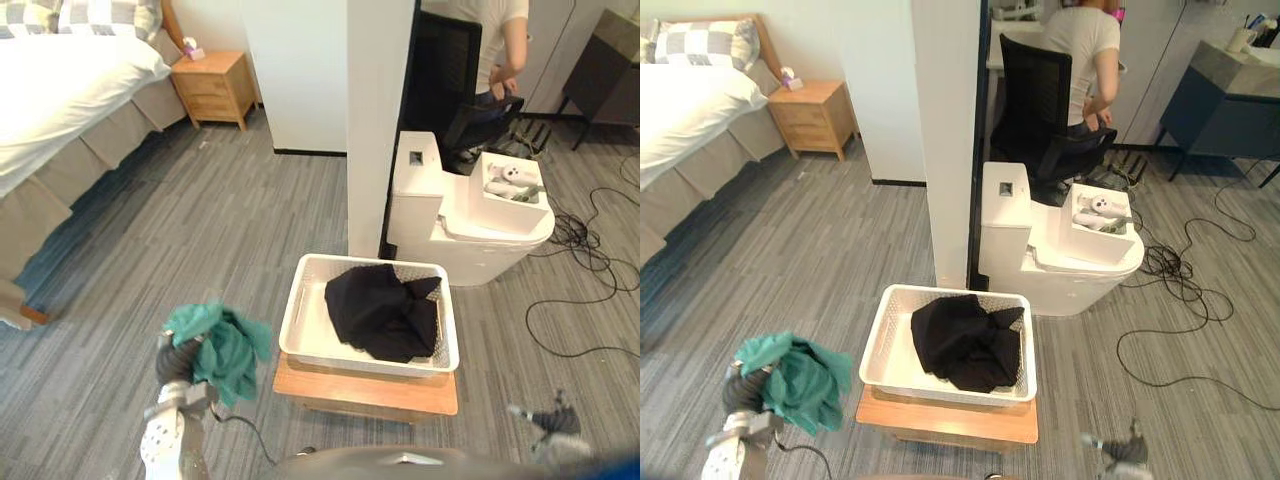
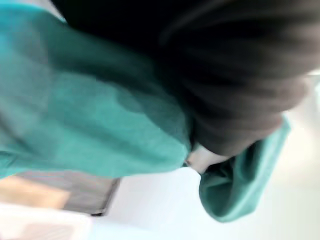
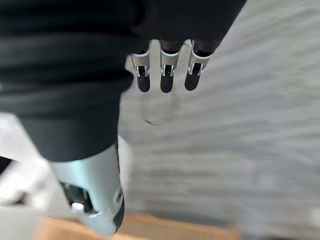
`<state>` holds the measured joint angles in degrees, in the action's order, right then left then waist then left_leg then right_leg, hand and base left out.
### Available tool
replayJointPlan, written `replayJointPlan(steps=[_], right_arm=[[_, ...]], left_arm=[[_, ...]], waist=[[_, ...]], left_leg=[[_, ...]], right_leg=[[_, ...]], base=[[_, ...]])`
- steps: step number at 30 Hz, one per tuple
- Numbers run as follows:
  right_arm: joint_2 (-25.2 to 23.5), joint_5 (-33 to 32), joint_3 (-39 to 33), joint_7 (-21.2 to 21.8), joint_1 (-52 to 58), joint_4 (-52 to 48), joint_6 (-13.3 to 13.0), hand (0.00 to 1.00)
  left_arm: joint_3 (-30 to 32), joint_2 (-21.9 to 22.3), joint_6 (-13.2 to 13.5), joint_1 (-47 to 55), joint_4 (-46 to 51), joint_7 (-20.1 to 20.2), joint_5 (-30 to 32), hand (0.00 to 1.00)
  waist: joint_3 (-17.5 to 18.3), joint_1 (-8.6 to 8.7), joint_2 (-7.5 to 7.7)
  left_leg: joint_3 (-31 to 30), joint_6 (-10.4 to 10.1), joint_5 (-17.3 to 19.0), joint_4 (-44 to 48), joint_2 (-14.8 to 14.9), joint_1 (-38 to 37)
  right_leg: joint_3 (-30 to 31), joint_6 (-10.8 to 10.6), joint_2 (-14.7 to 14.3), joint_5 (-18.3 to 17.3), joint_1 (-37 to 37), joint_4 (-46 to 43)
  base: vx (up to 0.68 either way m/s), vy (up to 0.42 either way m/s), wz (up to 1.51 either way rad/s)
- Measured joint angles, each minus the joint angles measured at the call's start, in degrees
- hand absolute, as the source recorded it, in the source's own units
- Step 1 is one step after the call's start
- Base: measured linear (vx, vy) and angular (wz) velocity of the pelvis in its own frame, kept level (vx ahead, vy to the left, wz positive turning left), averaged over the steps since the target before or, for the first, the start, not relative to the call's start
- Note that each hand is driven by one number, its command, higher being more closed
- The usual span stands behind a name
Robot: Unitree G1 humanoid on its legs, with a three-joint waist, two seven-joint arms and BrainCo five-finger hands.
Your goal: Tidy the bed and pick cloth on bed and put in laundry
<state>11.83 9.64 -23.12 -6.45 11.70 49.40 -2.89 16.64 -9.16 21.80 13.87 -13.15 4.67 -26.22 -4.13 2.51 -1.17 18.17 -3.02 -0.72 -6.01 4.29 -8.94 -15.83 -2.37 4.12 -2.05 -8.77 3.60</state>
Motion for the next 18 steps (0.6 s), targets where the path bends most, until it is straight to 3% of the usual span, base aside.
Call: replayJointPlan(steps=[4, 9, 11, 14, 18], right_arm=[[-0.63, -5.18, -0.78, 3.68, 0.30, 3.13, -0.04, 0.00], [-2.42, -6.11, -3.60, 4.64, 1.77, 4.73, -1.93, 0.00], [-4.00, -6.13, -3.59, 4.85, 2.20, 6.30, -3.04, 0.00], [-5.83, -6.31, -3.55, 4.92, 2.52, 6.74, -4.03, 0.00], [-7.27, -6.22, -3.39, 5.09, 2.38, 6.76, -5.67, 0.00]], left_arm=[[-1.41, -4.79, 0.91, -8.37, 1.16, -3.77, 0.69, 1.00], [-4.75, -6.37, 1.26, -12.69, 2.98, -3.81, 0.58, 1.00], [-7.42, -6.36, 3.39, -12.97, 3.87, -3.84, 1.38, 1.00], [-11.39, -5.98, 4.45, -12.97, 6.48, -3.83, 3.91, 1.00], [-11.50, -7.39, 4.40, -13.97, 10.03, -2.48, 5.50, 1.00]], waist=[[0.27, 0.44, 0.10], [0.50, 1.38, 0.44], [0.92, 1.59, 0.94], [0.82, 1.85, 1.40], [0.97, 2.76, 1.06]], left_leg=[[0.08, -0.01, 0.38, -0.01, -0.03, 0.09], [1.32, 0.09, 0.61, 0.00, -0.02, 0.01], [2.00, -0.01, 0.66, 0.02, 0.09, -0.22], [3.43, -0.06, 0.69, 0.06, 0.05, -1.06], [5.50, -0.16, 0.76, 0.05, 0.15, -1.89]], right_leg=[[0.28, -0.27, 0.06, -0.36, 0.36, -0.53], [1.16, 0.00, 0.04, -0.11, 0.28, -0.50], [2.27, 0.08, -0.13, -0.05, 0.33, -0.51], [3.16, 0.09, -0.15, -0.05, 0.31, -0.46], [5.11, 0.12, -0.31, -0.03, 0.23, -0.59]], base=[[-0.03, 0.004, 0.00], [0.03, 0.010, -0.11], [0.10, -0.006, -0.19], [0.08, -0.004, -0.18], [0.00, -0.010, -0.23]])
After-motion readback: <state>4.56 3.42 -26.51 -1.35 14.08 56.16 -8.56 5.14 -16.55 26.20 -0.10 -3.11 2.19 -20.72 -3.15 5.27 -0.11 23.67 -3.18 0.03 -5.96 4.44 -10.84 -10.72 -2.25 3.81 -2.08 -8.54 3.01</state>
